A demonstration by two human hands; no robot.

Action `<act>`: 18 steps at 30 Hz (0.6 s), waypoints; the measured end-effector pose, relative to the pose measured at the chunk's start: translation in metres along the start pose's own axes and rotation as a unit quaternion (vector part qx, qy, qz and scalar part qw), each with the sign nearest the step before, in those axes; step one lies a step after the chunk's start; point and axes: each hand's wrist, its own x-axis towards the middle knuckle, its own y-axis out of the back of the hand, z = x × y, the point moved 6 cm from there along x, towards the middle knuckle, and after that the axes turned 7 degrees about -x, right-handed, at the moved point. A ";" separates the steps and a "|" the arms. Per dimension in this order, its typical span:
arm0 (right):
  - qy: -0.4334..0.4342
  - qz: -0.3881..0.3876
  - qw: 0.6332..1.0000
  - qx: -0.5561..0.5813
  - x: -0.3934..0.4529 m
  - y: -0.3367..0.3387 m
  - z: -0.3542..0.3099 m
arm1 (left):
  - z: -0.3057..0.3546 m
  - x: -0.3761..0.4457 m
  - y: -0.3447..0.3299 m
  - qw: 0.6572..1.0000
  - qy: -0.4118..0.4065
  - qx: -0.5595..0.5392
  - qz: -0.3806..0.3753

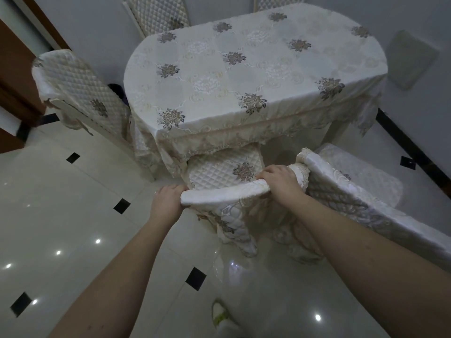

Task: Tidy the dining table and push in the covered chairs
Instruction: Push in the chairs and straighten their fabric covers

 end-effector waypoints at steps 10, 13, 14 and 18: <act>0.001 -0.003 1.000 -0.001 0.032 -0.001 0.007 | -0.004 0.029 0.003 1.000 -0.023 0.017 0.001; 0.003 -0.005 1.000 0.003 0.039 -0.001 0.006 | -0.003 0.034 0.008 1.000 -0.017 0.017 -0.014; 0.002 -0.006 1.000 0.004 0.041 -0.001 0.006 | -0.002 0.035 0.009 1.000 -0.013 0.018 -0.016; -0.001 -0.008 1.000 -0.004 0.051 -0.002 0.007 | -0.003 0.043 0.013 0.999 -0.008 0.013 -0.033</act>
